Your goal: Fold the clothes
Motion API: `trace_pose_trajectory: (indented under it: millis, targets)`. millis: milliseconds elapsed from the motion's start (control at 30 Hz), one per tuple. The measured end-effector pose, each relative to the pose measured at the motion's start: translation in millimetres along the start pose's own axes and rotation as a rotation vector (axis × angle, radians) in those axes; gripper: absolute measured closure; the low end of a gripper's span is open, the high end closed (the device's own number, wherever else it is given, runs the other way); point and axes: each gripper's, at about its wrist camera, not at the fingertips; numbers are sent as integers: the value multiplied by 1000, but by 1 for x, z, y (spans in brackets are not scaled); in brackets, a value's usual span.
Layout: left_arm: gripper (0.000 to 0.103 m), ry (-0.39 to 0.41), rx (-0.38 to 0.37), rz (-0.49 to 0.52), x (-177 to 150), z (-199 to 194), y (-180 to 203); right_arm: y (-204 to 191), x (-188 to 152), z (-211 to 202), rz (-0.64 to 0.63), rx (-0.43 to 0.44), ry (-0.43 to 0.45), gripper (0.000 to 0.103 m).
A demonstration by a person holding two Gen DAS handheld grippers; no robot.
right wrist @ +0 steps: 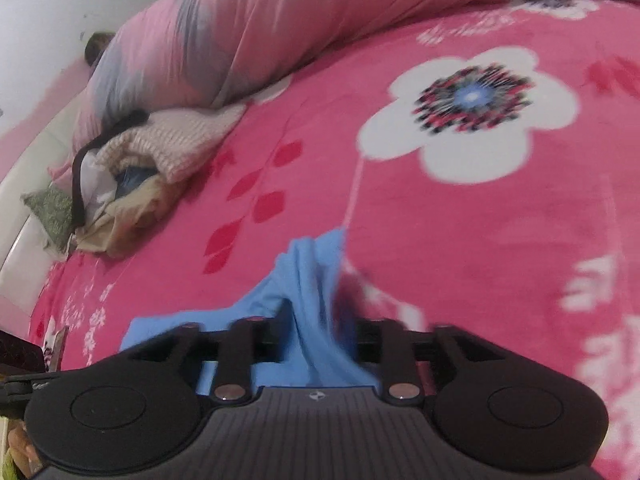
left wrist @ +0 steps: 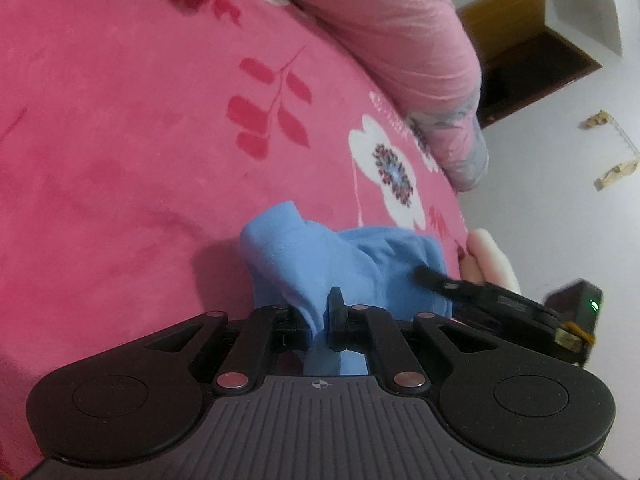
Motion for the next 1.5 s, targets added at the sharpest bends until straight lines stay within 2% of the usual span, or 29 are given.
trace_pose_trajectory:
  millis: [33, 100, 167, 233, 300, 400, 500, 567, 700, 767, 900, 1200, 1267, 1367, 1500]
  targets:
    - [81, -4, 2, -12, 2, 0, -2, 4, -3, -15, 2, -16, 32, 54]
    - [68, 6, 15, -24, 2, -4, -6, 14, -8, -47, 11, -48, 96, 49]
    - [67, 29, 27, -22, 0, -12, -9, 27, -19, -87, 48, -73, 154, 46]
    - [60, 54, 34, -24, -16, -34, -19, 39, -33, -118, 91, -75, 194, 44]
    - [59, 75, 27, -1, -31, -53, -16, 48, -58, -148, 134, -59, 215, 44]
    - [59, 52, -28, 87, -63, -74, 1, 58, -100, -173, 194, -23, 220, 44]
    - [59, -52, -84, 197, -101, -81, 24, 63, -135, -181, 253, 18, 210, 44]
    - [59, -126, -91, 236, -126, -71, 35, 66, -157, -184, 295, 46, 205, 44]
    - [61, -201, -29, 235, -158, -40, 38, 71, -180, -178, 362, 105, 202, 44]
    - [62, -217, -19, 203, -164, -32, 33, 73, -188, -177, 377, 129, 205, 44]
    - [63, -191, -13, 170, -173, -24, 20, 76, -196, -178, 374, 154, 219, 44]
    - [63, -157, -153, 26, -179, -18, 10, 94, -210, -174, 453, 181, 251, 44]
    - [64, -194, -198, -1, -187, -14, 8, 96, -214, -177, 458, 186, 265, 44]
    - [71, -197, -166, -23, -191, -3, 6, 98, -218, -179, 467, 188, 280, 44]
    - [74, -170, -204, -127, -189, -4, -2, 101, -219, -182, 483, 184, 288, 44]
Point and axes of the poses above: each gripper's, at about its wrist camera, not at the fingertips, and z roughly the way its jaws point, y to its right, x to its top, and after that the axes turned 5 degrees about -y, right-handed
